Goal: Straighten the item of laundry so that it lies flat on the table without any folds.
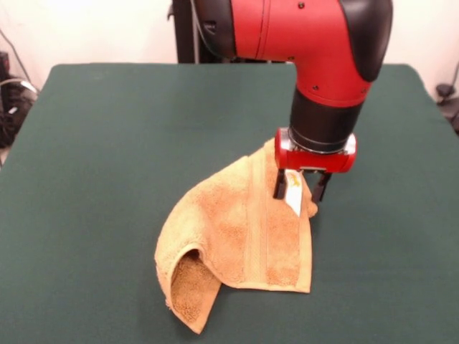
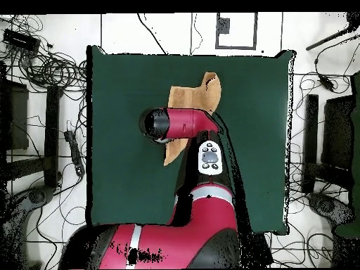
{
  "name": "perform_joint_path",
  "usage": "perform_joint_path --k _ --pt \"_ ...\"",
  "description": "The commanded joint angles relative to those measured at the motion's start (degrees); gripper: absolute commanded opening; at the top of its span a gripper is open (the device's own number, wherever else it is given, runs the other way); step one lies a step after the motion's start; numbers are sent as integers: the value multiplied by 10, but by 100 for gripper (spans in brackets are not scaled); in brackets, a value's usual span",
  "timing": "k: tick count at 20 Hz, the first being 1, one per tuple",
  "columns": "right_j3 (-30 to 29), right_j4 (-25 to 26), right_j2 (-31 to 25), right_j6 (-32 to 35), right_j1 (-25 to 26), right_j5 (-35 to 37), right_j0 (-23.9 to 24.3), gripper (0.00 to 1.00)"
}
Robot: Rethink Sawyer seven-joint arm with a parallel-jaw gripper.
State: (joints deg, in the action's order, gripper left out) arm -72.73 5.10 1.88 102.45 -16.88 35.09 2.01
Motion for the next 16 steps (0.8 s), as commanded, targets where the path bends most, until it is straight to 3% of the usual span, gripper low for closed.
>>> perform_joint_path --k 1,3,4,16 --pt "-35 -7 -22 71 21 50 -17 100" --pt "-36 -7 -21 74 20 48 -17 100" --pt "-35 -7 -21 74 21 47 -18 0" --pt "-31 -14 -26 68 25 56 -13 0"
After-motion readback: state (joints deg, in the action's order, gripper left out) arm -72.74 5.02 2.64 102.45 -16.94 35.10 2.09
